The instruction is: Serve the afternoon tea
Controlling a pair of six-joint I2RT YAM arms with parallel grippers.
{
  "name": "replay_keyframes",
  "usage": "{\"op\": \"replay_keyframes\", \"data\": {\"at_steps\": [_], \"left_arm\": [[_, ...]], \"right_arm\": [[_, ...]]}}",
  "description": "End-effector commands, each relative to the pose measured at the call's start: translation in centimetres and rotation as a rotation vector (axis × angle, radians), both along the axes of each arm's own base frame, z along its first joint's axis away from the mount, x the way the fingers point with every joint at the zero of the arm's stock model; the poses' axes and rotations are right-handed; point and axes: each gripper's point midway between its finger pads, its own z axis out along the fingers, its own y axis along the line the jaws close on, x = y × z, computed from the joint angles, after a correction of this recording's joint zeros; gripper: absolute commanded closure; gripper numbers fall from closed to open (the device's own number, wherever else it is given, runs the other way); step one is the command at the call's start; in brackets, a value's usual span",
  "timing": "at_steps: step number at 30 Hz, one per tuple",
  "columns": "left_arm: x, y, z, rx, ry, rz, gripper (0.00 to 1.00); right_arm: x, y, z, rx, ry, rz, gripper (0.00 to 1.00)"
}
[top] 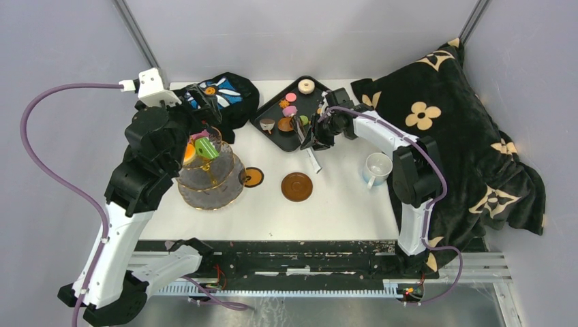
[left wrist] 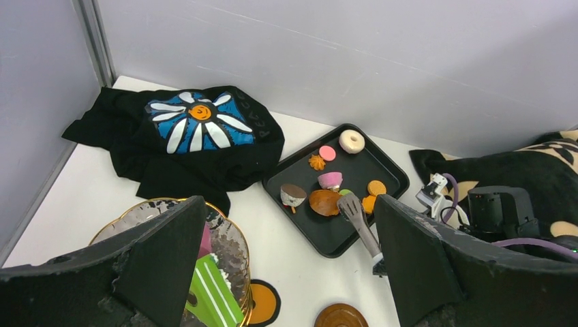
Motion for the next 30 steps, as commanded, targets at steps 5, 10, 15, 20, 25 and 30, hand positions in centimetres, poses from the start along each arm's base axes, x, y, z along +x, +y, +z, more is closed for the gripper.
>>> {"op": "replay_keyframes", "data": {"at_steps": [5, 10, 15, 20, 25, 30], "left_arm": [[-0.4, 0.3, 1.5, -0.012, -0.054, 0.002, 0.01], [-0.4, 0.4, 1.4, -0.008, -0.053, 0.005, 0.01], [-0.4, 0.4, 1.4, -0.008, -0.053, 0.006, 0.01], [-0.5, 0.5, 1.3, -0.004, -0.05, 0.009, 0.01], [-0.4, 0.4, 1.2, -0.004, -0.048, 0.005, 0.01], [-0.4, 0.4, 1.1, -0.006, -0.047, 0.007, 0.01]], "right_arm": [[1.7, 3.9, 4.2, 0.298, -0.019, -0.09, 0.58], [1.4, 4.2, 3.9, 0.361, 0.026, -0.132, 0.56], [1.0, 3.6, 3.4, 0.373, 0.041, -0.18, 0.56], [0.4, 3.2, 3.1, 0.374, 0.046, -0.187, 0.56], [0.2, 3.0, 3.2, 0.383, 0.047, -0.188, 0.55], [0.2, 2.9, 2.9, 0.391, 0.061, -0.202, 0.54]]}}
